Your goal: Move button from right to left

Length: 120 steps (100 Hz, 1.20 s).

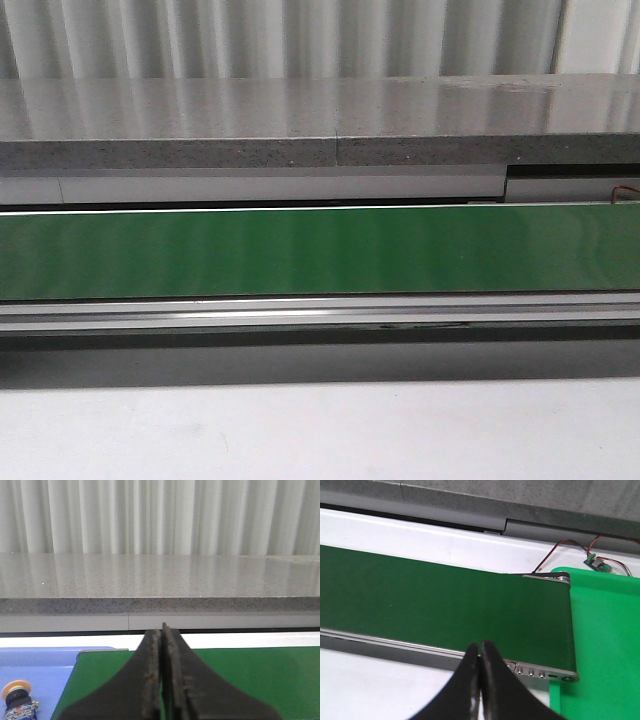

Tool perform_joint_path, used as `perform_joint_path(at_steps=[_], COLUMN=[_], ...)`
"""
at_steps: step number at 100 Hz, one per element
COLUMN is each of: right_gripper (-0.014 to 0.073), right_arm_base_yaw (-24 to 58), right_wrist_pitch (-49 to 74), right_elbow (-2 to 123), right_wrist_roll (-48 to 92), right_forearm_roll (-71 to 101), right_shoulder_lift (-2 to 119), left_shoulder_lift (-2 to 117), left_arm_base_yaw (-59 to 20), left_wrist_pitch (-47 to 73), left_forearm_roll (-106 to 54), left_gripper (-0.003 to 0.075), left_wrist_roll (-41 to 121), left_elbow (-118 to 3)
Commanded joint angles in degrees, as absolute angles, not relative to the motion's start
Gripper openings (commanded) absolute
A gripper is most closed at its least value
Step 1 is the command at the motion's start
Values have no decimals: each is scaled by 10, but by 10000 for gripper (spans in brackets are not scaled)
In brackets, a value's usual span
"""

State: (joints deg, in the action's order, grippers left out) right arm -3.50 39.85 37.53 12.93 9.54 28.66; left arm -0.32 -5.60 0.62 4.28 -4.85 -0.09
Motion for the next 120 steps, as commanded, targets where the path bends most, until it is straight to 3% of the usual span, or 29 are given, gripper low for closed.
perform_joint_path(at_steps=[1,43,58,75,120], right_gripper=[-67,-67,-67,-67,-67], right_arm_base_yaw=[-35,-35,-35,-35,-35], right_wrist_pitch=[326,74,59,53,-18], right_elbow=[384,145,78,35,-6], right_wrist_roll=[135,67,-31,-38,-46], right_forearm_roll=[99,59,-7,-11,-11], right_shoulder_lift=[280,106,37,-12,-15], left_shoulder_lift=[-21,-21,-21,-21,-21], left_arm_base_yaw=[-55,-55,-55,-55,-55], left_wrist_pitch=[-40,-40,-40,-40,-40], left_forearm_roll=[43,43,43,43,43], left_gripper=[-20,-20,-20,-20,-20], left_wrist_roll=[-54,-54,-54,-54,-54], left_elbow=[13,13,13,13,13])
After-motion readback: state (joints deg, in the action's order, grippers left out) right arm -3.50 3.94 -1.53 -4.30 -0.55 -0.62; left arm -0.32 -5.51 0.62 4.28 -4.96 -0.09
